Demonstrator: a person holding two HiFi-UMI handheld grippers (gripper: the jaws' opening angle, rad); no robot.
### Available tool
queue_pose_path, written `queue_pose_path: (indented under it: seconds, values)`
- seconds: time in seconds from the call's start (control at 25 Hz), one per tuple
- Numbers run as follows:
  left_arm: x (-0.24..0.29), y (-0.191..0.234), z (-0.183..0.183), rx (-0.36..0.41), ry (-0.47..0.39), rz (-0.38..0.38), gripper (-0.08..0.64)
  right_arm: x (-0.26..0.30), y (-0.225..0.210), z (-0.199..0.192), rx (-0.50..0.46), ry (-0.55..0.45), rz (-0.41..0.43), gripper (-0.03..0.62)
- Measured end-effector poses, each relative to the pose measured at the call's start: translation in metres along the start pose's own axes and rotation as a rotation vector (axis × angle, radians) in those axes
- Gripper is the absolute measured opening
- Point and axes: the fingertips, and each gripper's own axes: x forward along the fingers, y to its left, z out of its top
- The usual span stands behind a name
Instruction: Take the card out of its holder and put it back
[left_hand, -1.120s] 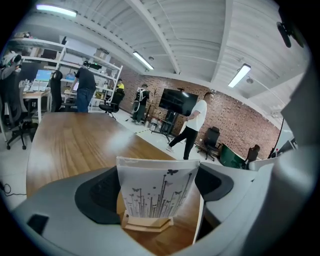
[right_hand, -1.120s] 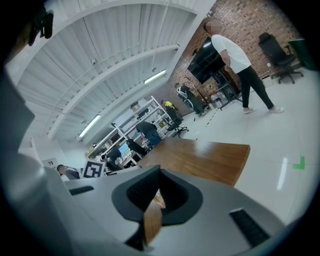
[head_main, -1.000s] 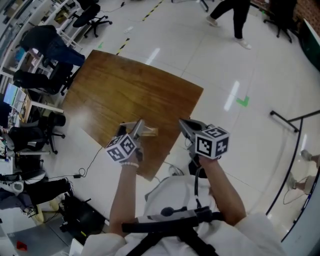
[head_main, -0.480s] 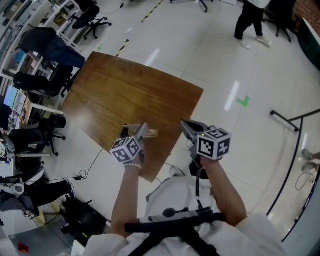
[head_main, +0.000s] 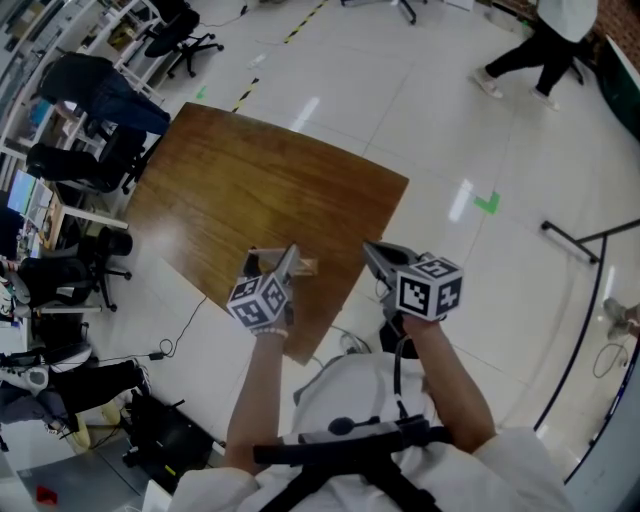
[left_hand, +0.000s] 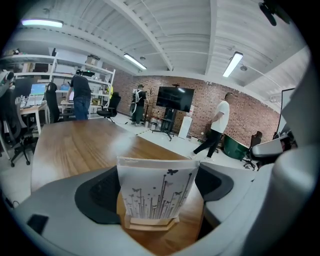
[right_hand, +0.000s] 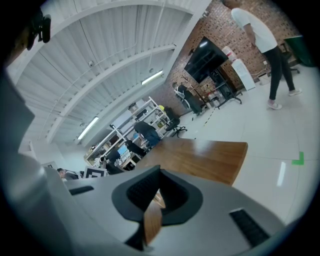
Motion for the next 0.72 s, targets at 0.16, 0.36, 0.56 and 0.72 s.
queue_pose_path:
  seconds: [0.16, 0.36, 0.56, 0.72]
  values:
    - [0.001, -0.003, -0.002, 0.024, 0.002, 0.002, 0.463, 0.0, 0.0, 0.0, 0.002, 0.002, -0.001, 0.006]
    - [0.004, -0.009, -0.006, 0.082, 0.017, 0.0, 0.463, 0.002, -0.001, 0.001, 0.002, 0.003, 0.0, 0.006]
    - [0.007, -0.01, -0.02, 0.101, 0.033, 0.004, 0.463, -0.001, -0.003, -0.001, 0.007, 0.005, -0.007, 0.006]
    - [0.012, -0.007, -0.03, 0.109, 0.048, 0.01, 0.463, 0.0, -0.006, -0.004, 0.01, 0.008, -0.013, 0.006]
